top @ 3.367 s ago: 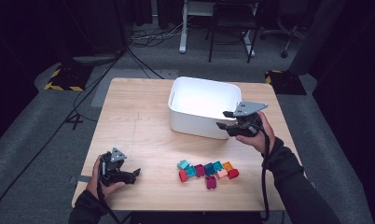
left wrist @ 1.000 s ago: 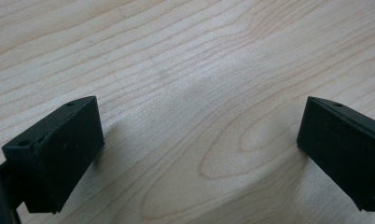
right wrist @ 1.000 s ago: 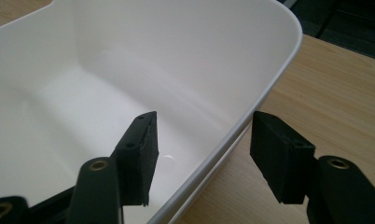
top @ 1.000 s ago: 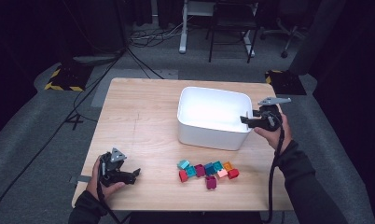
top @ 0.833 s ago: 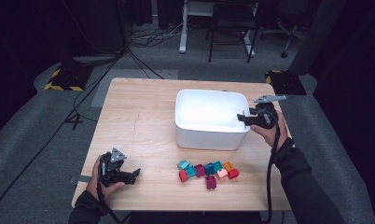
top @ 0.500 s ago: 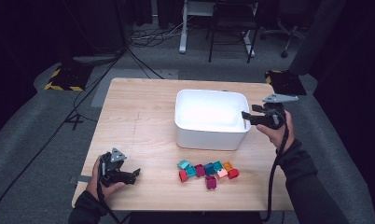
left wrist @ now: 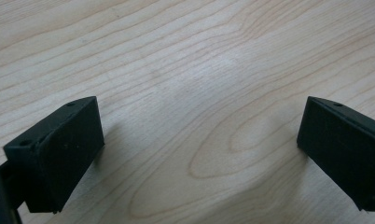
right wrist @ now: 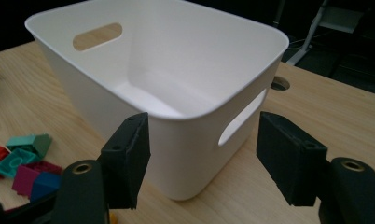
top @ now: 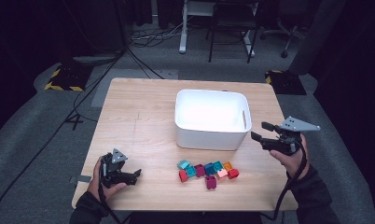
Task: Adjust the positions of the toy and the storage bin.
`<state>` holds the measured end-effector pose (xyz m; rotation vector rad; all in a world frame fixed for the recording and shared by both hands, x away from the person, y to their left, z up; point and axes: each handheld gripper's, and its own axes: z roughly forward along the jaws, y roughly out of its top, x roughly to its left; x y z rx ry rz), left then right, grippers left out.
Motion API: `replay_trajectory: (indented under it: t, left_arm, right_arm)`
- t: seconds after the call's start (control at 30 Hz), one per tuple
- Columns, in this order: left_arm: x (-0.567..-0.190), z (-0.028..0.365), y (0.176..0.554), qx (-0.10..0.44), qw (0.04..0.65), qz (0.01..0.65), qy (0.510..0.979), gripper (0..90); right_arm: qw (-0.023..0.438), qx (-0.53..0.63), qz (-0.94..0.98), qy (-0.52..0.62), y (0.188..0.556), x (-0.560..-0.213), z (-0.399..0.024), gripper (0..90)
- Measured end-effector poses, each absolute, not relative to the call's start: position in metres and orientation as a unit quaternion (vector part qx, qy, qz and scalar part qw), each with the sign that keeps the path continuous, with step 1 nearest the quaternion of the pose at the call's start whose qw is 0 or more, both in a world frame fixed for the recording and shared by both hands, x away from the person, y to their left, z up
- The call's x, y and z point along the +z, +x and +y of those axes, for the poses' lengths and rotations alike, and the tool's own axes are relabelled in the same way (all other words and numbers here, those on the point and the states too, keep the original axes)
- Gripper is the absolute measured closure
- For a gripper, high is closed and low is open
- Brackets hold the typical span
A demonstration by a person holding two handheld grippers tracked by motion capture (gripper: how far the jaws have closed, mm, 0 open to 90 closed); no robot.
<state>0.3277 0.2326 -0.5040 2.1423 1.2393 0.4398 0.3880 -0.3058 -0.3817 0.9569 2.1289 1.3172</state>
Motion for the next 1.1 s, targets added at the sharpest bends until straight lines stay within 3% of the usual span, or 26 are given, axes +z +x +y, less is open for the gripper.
replay_trajectory:
  t: [0.67, 1.1]
  left_arm:
    - [-0.504, 0.188, 0.319, 0.148, 0.316, 0.421, 0.837, 0.6]
    - [-0.503, 0.179, 0.318, 0.142, 0.32, 0.401, 0.847, 0.6]
  right_arm:
    - [0.201, 0.441, 0.806, 0.341, 0.399, -0.426, -0.265, 34.1]
    - [0.152, 0.417, 0.844, 0.302, 0.357, -0.47, -0.288, 35.1]
